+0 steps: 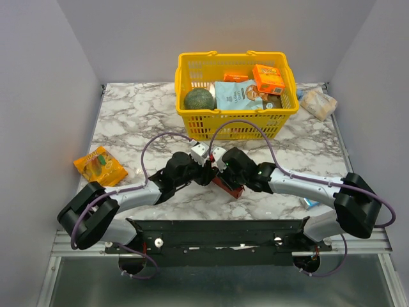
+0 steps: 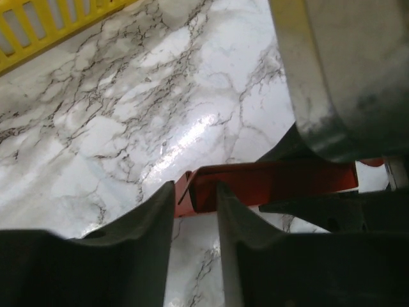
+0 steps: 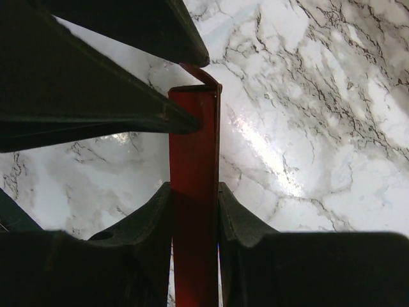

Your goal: Fold the paper box

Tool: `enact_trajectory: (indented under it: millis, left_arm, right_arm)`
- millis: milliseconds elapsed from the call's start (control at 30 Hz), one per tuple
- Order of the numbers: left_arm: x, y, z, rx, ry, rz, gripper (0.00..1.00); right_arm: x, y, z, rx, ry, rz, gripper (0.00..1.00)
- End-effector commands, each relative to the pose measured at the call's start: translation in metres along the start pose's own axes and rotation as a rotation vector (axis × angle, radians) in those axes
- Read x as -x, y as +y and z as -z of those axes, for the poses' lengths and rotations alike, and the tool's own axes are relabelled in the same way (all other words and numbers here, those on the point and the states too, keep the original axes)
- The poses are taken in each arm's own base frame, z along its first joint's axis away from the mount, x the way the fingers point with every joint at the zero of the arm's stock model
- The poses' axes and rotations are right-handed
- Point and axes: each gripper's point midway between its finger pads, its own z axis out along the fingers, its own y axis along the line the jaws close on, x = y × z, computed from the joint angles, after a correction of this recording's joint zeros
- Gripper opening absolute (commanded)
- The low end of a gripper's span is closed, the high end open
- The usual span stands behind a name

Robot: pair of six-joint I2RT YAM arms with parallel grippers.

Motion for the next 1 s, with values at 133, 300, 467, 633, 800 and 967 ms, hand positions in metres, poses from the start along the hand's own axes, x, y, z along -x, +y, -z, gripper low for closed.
enact_trajectory:
  millis: [133,300,467,633,800,967]
  left_arm:
    - [0.0,-0.002,0.03,0.013,0.104,-0.049,0.63]
    - [0.003,-0.01,0.052,-0.016,0.13,-0.037,0.61]
    - [0.01,-0.017,0.065,-0.021,0.103,-0.005,0.57]
    - [0.017,-0.018,0.063,-0.023,0.106,-0.004,0.49]
    - [0.019,-0.023,0.057,-0.056,0.125,-0.008,0.42]
    - [0.03,-0.023,0.059,-0.048,0.09,-0.029,0.4]
  right_arm:
    - [0.013,0.016,0.013,0.093,-0.027,0.024,0.22]
    - [0.018,0.029,0.022,0.177,-0.042,0.026,0.22]
    - [0.02,0.042,0.034,0.253,-0.047,0.03,0.22]
    - [0.023,0.051,0.042,0.308,-0.046,0.043,0.22]
    - [0.021,0.055,0.043,0.32,-0.027,0.056,0.22]
    - [0.018,0.056,0.041,0.321,-0.017,0.058,0.22]
